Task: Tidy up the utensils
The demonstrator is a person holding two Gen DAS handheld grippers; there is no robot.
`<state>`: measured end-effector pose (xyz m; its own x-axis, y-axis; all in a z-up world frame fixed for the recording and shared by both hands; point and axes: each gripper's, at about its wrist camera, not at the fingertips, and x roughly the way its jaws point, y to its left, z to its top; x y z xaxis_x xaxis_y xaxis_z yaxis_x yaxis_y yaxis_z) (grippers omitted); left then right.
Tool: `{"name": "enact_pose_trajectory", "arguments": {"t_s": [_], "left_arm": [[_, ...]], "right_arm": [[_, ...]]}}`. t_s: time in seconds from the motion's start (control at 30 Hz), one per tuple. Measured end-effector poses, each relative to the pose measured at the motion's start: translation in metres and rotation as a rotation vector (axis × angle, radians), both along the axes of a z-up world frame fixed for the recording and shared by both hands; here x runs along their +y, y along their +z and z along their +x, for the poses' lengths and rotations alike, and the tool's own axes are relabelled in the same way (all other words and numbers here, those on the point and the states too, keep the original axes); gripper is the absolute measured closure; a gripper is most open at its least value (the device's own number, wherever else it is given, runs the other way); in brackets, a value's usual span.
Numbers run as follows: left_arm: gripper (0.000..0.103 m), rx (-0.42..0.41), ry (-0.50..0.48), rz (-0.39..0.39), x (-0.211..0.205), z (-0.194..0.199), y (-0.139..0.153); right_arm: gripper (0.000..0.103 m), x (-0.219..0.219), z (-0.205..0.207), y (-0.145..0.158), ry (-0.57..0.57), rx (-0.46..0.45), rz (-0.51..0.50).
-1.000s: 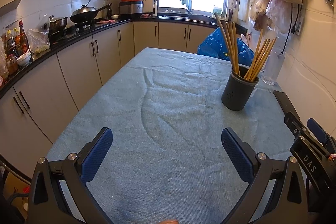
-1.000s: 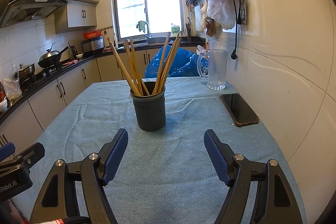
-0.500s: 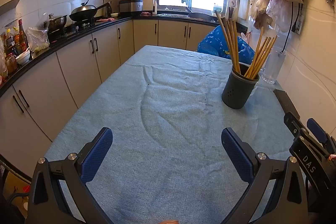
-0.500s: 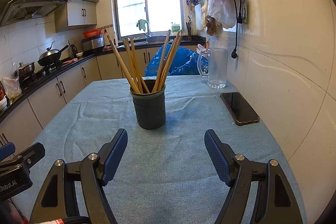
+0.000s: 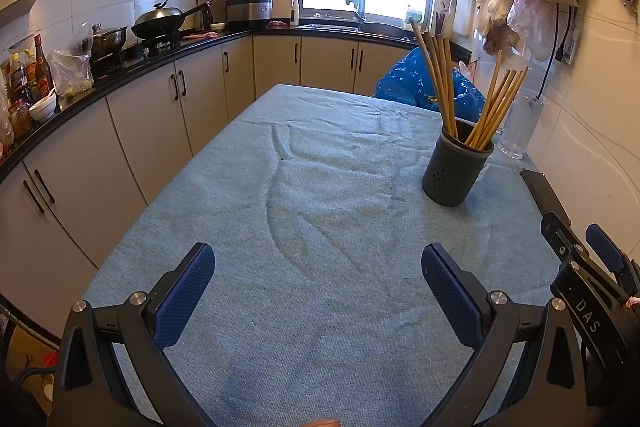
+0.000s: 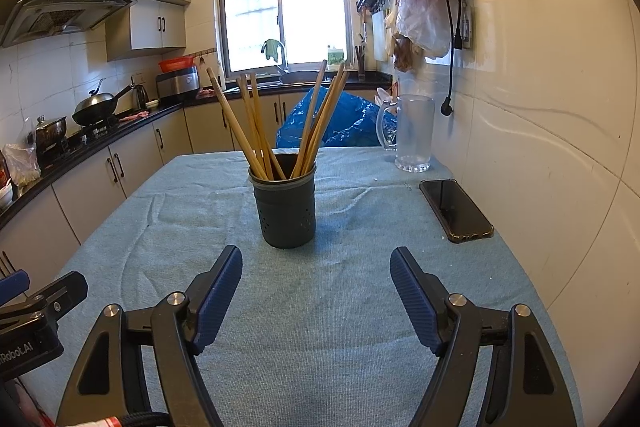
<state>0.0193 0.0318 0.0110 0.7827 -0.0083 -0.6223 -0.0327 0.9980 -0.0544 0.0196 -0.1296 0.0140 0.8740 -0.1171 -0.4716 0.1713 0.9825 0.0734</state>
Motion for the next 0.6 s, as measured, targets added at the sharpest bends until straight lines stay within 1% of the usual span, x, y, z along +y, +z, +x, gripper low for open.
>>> {"name": "enact_pose_trajectory", "arguments": {"t_s": [0.33, 0.6], "left_arm": [[0.0, -0.003, 0.002, 0.004, 0.0005, 0.0, 0.0], [0.0, -0.044, 0.017, 0.028, 0.0008, -0.0054, 0.0031]], "right_arm": [[0.021, 0.0006, 0.0, 0.0002, 0.002, -0.006, -0.002], [0.021, -0.0018, -0.0011, 0.0015, -0.004, -0.018, 0.004]]}}
